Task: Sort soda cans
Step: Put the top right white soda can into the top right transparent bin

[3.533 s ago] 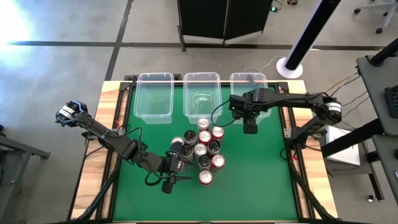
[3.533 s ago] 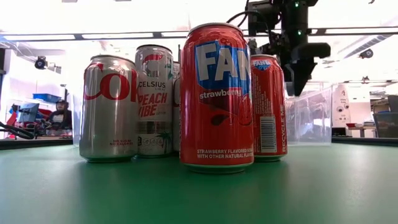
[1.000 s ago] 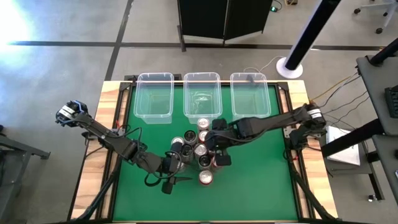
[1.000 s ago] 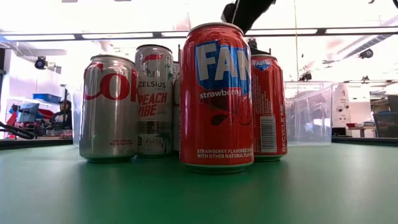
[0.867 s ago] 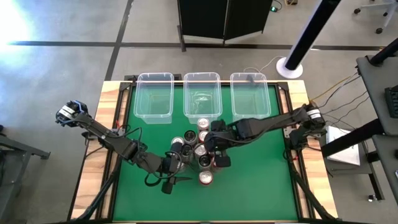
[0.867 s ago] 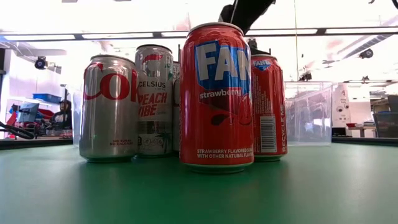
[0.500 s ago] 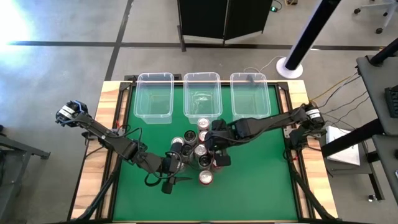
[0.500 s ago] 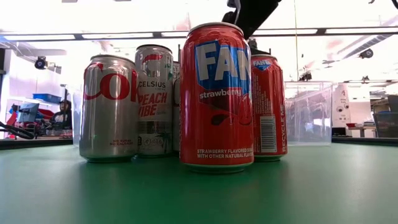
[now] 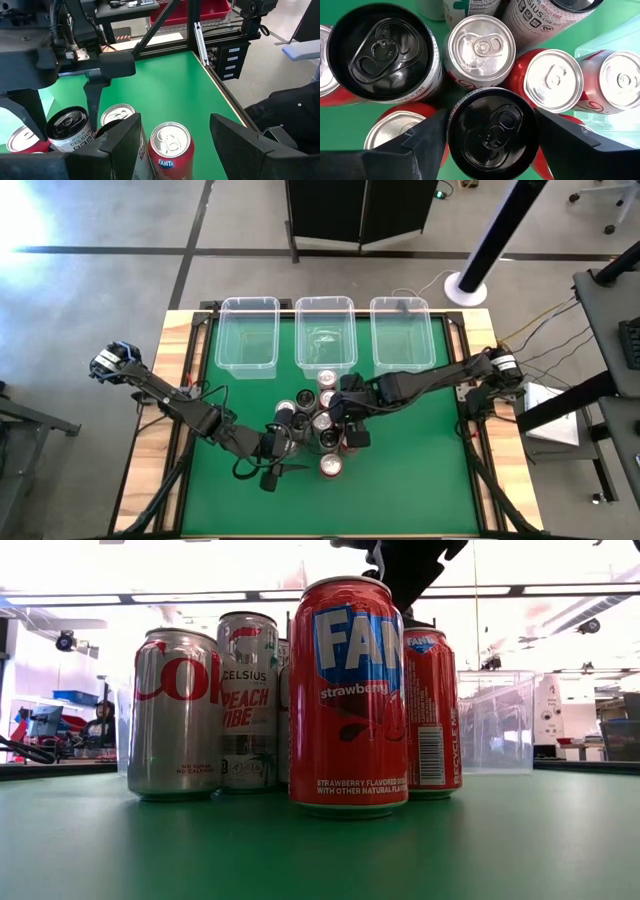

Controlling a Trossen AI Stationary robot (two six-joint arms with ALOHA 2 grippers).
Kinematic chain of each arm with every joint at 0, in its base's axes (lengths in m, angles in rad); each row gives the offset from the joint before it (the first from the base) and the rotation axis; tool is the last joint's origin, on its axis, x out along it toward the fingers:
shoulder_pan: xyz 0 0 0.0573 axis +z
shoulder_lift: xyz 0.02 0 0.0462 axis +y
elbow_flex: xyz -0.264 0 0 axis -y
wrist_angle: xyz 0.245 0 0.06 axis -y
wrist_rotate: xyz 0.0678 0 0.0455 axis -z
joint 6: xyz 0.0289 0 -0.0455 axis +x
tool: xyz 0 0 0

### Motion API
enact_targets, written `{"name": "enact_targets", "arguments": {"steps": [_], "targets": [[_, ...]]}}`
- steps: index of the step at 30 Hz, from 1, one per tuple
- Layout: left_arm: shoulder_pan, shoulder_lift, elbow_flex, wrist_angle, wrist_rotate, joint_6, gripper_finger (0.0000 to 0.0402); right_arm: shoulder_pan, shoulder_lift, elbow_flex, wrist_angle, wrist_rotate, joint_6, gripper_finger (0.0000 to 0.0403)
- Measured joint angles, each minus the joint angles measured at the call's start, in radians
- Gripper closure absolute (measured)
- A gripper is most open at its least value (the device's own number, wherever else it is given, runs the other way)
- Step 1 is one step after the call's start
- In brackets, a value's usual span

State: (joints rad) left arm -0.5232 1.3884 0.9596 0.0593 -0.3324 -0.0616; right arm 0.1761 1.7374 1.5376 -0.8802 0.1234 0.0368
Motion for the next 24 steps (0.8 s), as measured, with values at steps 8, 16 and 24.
{"name": "enact_targets", "arguments": {"steps": [8,16,24], "targets": [[0.0,0.0,0.0,0.0,0.0,0.0,0.018,0.0,0.0,-0.002,0.001,0.0,-0.007,0.0116],[0.0,0.0,0.0,-0.001,0.0,0.0,0.018,0.0,0.002,-0.004,-0.003,0.0,-0.009,0.0117],[0.0,0.0,0.0,-0.001,0.0,0.0,0.018,0.0,0.002,-0.01,0.002,0.0,-0.011,0.0118]]}}
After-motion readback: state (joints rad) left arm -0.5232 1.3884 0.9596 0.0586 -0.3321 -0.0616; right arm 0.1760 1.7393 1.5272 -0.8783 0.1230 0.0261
